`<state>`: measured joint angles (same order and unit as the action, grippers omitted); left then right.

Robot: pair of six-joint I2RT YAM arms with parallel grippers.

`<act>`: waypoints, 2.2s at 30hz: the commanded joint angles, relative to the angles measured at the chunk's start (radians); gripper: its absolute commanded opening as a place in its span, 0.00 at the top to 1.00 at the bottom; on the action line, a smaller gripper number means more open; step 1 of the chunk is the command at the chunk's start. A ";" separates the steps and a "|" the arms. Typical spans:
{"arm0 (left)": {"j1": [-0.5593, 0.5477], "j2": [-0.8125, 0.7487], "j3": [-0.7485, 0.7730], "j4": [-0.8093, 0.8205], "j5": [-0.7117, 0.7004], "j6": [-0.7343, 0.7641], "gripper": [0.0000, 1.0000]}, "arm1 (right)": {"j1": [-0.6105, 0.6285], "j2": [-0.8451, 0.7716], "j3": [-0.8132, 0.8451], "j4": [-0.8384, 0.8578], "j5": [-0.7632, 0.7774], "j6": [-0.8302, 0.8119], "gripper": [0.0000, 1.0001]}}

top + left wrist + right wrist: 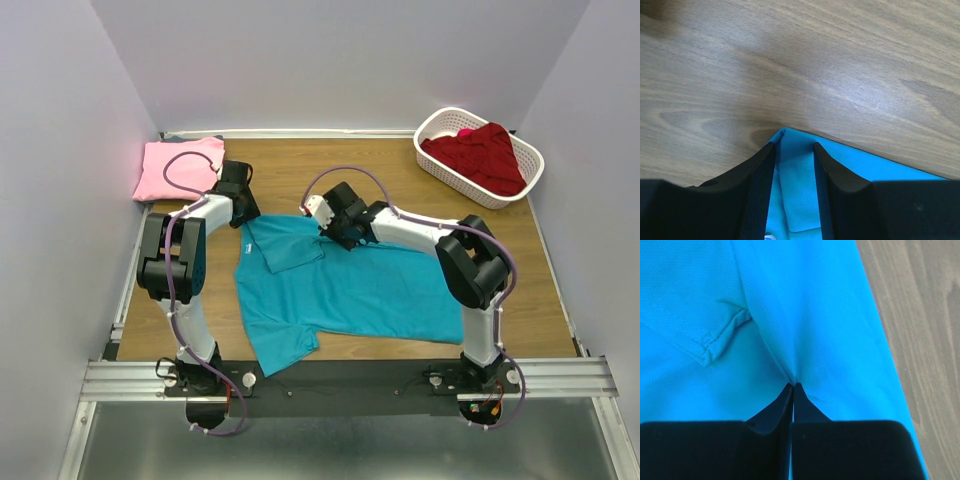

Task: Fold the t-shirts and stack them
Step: Fold the tshirt

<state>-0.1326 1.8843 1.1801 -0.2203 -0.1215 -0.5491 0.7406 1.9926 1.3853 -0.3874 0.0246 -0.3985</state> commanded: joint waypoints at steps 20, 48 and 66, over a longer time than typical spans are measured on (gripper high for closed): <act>-0.001 -0.008 0.013 -0.014 -0.049 0.012 0.49 | -0.001 -0.097 -0.158 0.004 0.190 0.009 0.63; 0.008 -0.091 0.001 0.010 -0.023 0.008 0.37 | -0.001 -0.243 -0.129 0.050 -0.165 0.185 0.61; 0.008 0.009 0.016 0.013 0.028 0.026 0.48 | 0.255 0.159 0.251 0.153 -0.157 0.130 0.52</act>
<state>-0.1303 1.8629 1.1835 -0.2108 -0.1135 -0.5369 0.9771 2.0911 1.5837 -0.2756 -0.1432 -0.2459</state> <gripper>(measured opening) 0.528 0.477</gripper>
